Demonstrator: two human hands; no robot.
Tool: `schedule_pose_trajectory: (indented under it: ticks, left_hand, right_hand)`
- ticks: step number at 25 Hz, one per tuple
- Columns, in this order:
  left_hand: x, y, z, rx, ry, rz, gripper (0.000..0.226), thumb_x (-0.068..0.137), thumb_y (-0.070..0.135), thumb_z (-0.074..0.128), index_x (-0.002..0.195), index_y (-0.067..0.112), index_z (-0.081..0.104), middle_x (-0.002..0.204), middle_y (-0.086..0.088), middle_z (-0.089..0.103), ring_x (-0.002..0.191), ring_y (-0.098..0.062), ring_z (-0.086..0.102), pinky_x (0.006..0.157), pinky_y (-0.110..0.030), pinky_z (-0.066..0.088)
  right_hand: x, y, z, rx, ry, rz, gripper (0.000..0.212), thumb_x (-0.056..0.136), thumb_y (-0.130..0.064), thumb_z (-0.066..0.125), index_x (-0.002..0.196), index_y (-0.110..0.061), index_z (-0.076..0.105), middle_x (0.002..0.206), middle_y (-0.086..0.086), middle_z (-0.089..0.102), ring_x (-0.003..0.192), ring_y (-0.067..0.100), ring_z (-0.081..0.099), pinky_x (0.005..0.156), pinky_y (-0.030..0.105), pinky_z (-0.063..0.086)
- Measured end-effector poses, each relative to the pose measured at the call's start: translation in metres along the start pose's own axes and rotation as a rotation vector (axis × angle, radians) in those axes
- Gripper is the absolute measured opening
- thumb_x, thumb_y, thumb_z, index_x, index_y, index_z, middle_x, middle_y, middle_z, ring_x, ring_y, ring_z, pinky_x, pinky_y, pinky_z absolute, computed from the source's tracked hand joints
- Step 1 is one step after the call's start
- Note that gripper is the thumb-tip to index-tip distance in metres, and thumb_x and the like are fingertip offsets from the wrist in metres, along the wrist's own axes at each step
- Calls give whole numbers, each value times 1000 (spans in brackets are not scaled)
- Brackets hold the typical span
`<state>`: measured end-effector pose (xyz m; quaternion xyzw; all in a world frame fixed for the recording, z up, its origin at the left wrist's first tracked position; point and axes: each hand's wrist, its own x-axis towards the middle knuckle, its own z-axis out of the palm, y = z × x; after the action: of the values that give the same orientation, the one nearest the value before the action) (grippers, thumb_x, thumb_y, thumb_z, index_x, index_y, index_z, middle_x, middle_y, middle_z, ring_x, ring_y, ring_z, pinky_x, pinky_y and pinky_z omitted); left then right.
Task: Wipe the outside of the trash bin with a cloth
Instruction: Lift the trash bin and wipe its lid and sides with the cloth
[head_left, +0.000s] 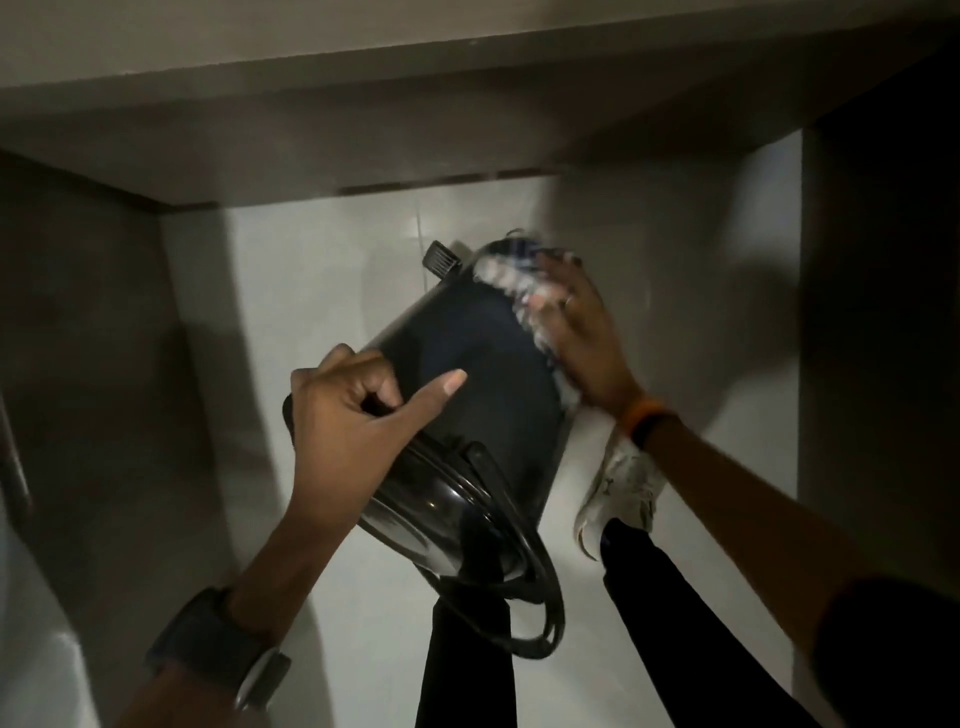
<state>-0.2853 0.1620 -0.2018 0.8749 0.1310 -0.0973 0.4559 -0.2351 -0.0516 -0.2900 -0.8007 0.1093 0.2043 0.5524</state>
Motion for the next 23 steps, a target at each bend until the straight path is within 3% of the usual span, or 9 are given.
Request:
schedule_pose_trajectory:
  ticks: [4,9,10,12,14,16,18,21,23]
  left_hand:
    - [21,1,5,-65,141,-110,53,83,55,75,47,30,45,50,13,52,67,-6,48,76,-33,43]
    - [43,-14,-7,-179,185,-236,60,83,53,76,43,22,44,42,10,40,59,-17,38,82,-31,42]
    - [42,-18,-9,-191,179,-241,61,83,53,76,43,22,43,41,10,38,57,-17,35,80,-31,42]
    - [41,-26,-12,-238,187,-266,64,84,54,76,44,19,40,42,8,34,53,-17,33,75,-33,42]
    - [43,-30,-14,-271,225,-309,67,85,55,76,43,19,39,41,8,33,47,-13,32,65,-26,41]
    - [46,-28,-17,-275,275,-372,68,84,59,75,40,22,39,39,11,31,40,-6,29,53,-18,37]
    - [49,-27,-17,-293,348,-457,71,82,61,75,41,22,33,44,8,28,44,-10,25,56,-25,32]
    - [52,-33,-16,-300,418,-584,66,87,56,74,45,24,35,48,5,32,47,-12,28,66,-32,32]
    - [49,-31,-16,-276,411,-436,53,93,52,68,52,28,44,51,14,42,52,-5,39,68,-32,38]
  right_hand:
    - [23,0,0,160,58,152,35,110,-14,49,144,-14,58,164,10,44,152,25,44,127,51,36]
    - [-88,-2,35,-36,-164,-386,38,112,-33,38,147,-45,48,170,-16,31,163,15,22,135,46,16]
    - [-65,4,30,-57,-81,-370,39,111,-26,42,145,-42,50,165,-17,37,159,13,31,134,46,21]
    - [-3,13,19,117,118,-18,38,109,-8,47,145,-18,54,154,-4,53,145,13,53,125,43,41]
    - [34,10,6,251,203,213,40,110,-5,47,150,-2,50,156,14,51,146,24,52,125,46,41]
    - [4,-3,13,241,96,132,43,111,-15,46,155,-10,46,167,9,39,153,11,43,127,33,39]
    - [-66,-20,32,188,-75,-106,43,111,-32,43,154,-34,45,172,-6,29,159,1,27,129,23,30]
    - [-90,-16,39,-28,-114,-374,36,111,-41,40,145,-53,45,172,-17,25,164,16,17,135,52,16]
    - [-44,-7,33,62,45,-161,38,108,-28,46,140,-49,51,170,-9,32,161,24,28,131,59,25]
